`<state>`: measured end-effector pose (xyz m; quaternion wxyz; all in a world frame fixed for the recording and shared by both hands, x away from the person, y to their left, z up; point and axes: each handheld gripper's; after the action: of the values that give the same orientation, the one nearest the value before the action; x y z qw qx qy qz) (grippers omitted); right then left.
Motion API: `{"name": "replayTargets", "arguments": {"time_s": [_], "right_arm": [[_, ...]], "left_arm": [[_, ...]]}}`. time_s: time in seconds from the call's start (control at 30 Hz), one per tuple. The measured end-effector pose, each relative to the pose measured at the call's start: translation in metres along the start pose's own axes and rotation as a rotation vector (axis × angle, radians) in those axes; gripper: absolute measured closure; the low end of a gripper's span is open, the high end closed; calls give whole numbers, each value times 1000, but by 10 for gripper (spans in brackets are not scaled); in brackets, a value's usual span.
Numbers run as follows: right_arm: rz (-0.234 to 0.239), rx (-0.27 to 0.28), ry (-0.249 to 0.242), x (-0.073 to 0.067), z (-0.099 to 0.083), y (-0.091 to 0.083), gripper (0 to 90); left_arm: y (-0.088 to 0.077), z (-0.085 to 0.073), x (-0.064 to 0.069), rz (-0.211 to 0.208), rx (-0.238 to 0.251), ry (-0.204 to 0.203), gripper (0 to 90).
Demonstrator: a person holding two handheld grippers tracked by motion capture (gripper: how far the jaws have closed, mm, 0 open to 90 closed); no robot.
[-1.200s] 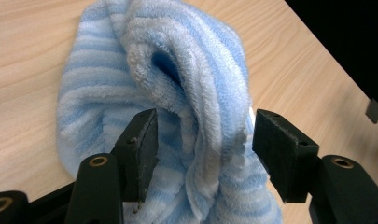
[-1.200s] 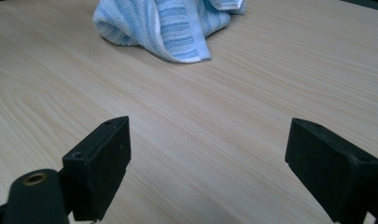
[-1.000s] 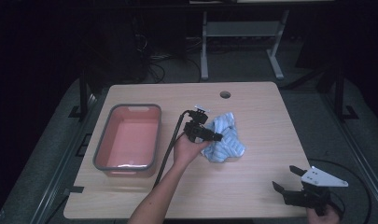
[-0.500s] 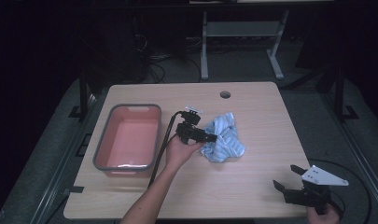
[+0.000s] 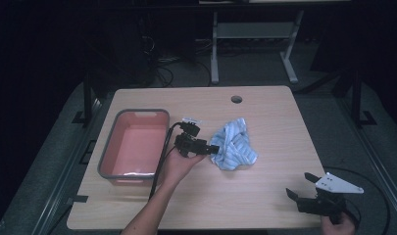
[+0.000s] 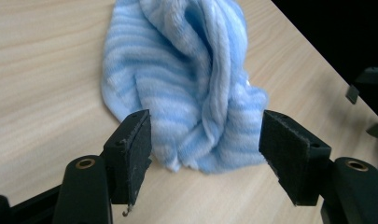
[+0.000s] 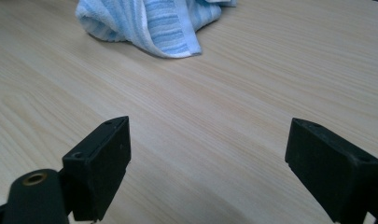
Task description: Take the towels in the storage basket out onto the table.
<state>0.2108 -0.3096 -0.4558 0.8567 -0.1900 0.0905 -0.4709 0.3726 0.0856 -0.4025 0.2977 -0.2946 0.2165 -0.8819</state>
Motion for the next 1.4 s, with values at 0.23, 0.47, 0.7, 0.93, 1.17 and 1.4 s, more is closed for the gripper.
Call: {"name": "replayTargets", "arguments": {"time_s": [0.23,0.47,0.7,0.93,1.17,1.4], "right_arm": [[-11,4,10,3,-1,-2,137],[-15,0,12,3,-2,-2,137],[-11,-5,4,2,-2,-1,137],[-12,-7,2,2,-2,0,137],[-7,-14,-2,0,-1,1,137],[-5,-16,-11,-1,-1,2,137]], "left_arm": [[-10,-10,3,7,-2,32,341],[-20,-24,6,-15,-8,50,323],[-26,-35,3,-38,4,26,296],[-28,-43,9,-45,-3,44,261],[-32,-54,15,-44,-12,69,255],[-33,-64,19,-54,-22,71,253]]}}
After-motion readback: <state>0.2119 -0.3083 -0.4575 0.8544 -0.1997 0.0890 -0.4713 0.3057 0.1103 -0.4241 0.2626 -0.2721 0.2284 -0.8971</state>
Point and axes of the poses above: each handheld gripper's, and its own axes: y roughly forward along the jaws, z roughly out of its top, x roughly to its right, and after that the axes turned 9 degrees about x, right-handed
